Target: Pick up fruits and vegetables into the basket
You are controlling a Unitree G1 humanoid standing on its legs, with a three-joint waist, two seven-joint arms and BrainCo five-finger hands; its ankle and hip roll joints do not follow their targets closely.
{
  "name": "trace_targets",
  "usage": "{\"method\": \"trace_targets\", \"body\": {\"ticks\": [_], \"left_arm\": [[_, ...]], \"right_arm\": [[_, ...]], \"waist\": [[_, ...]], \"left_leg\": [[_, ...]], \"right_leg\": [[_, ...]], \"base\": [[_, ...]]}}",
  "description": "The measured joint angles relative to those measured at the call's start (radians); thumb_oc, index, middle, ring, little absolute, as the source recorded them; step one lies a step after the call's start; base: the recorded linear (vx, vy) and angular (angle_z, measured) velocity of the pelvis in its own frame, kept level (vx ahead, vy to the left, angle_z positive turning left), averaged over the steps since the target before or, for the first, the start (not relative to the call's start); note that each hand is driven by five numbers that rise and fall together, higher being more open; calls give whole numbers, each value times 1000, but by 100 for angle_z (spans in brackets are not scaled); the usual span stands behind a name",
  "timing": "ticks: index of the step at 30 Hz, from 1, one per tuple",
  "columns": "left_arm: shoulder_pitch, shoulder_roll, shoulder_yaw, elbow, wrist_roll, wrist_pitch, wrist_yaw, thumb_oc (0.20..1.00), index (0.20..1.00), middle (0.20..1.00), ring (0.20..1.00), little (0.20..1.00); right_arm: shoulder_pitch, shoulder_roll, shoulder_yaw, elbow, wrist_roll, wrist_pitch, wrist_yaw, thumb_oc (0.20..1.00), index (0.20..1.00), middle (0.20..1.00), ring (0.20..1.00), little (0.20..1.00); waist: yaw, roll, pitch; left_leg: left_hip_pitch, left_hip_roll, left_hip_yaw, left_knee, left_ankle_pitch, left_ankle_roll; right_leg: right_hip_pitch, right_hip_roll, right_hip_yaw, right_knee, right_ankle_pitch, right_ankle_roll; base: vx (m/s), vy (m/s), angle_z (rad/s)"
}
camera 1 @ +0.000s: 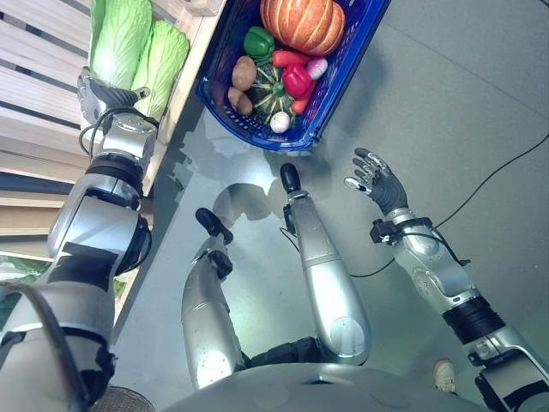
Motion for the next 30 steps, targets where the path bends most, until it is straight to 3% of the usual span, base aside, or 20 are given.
{"method": "trace_targets", "body": {"ticks": [17, 30], "left_arm": [[-78, 62, -45, 65, -33, 81, -13, 1000, 1000, 1000, 1000, 1000], [-111, 148, -64, 80, -88, 113, -269, 1000, 1000, 1000, 1000, 1000]], "right_arm": [[-45, 0, 0, 29, 31, 17, 0, 1000, 1000, 1000, 1000, 1000], [-52, -7, -7, 28, 43, 37, 5, 1000, 1000, 1000, 1000, 1000]], "waist": [[-2, 0, 0], [3, 3, -2]], "left_leg": [[-62, 15, 10, 14, -2, -5], [-88, 11, 10, 14, 6, -11]], "right_leg": [[-77, 12, 9, 19, 3, -4], [-120, 13, 22, 37, 2, -5]], "base": [[0, -1, -2], [1, 28, -1]]}}
